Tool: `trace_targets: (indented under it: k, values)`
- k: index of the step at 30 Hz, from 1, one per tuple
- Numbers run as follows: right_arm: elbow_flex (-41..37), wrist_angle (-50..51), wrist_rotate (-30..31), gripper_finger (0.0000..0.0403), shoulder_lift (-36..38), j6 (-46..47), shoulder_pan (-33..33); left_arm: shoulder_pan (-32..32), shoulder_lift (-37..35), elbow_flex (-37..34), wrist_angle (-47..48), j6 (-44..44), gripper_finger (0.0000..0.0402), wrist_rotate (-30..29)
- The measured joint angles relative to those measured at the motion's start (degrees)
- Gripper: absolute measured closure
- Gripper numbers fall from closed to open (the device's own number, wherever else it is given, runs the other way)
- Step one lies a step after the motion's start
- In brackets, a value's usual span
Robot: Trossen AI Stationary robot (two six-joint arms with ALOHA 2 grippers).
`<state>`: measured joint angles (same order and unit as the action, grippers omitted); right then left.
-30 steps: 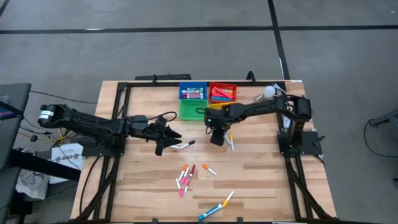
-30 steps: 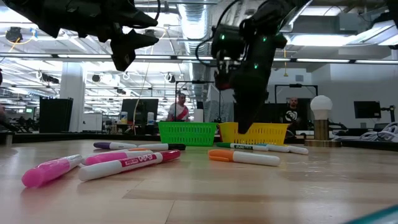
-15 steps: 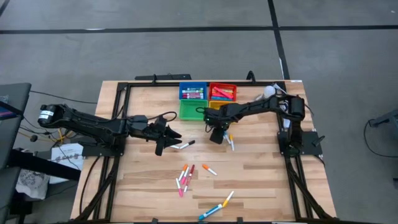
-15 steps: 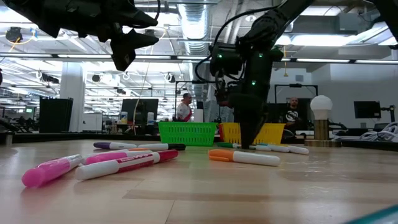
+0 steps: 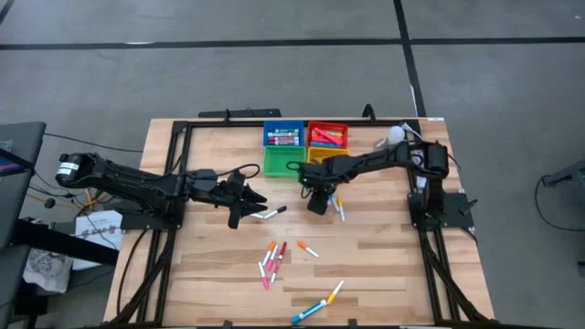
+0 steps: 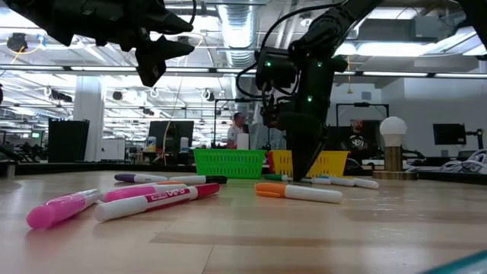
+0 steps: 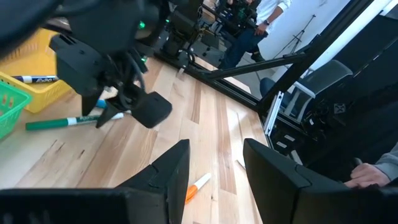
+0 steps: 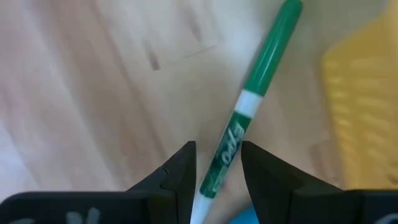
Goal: Pick & Place Markers
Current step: Put the dark green highlighter in the yellow bin
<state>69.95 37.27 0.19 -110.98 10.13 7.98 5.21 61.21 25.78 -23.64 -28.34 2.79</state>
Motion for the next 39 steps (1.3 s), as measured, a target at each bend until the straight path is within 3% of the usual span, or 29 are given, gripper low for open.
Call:
trace_targets:
  k: [15, 19, 39]
  values:
    - [0.0, 0.2, 0.1, 0.0285, 0.0, 0.0, -7.0, 0.0, 0.0, 0.0, 0.0, 0.0, 0.0251, 0.0]
    - [0.0, 0.2, 3.2, 0.0285, 0.0, 1.5, -7.8, 0.0, 0.0, 0.0, 0.0, 0.0, 0.0251, 0.0]
    - [1.9, -0.5, 4.5, 0.0285, 0.1, 3.5, -3.7, 0.0, 0.0, 0.0, 0.0, 0.0, 0.0251, 0.0]
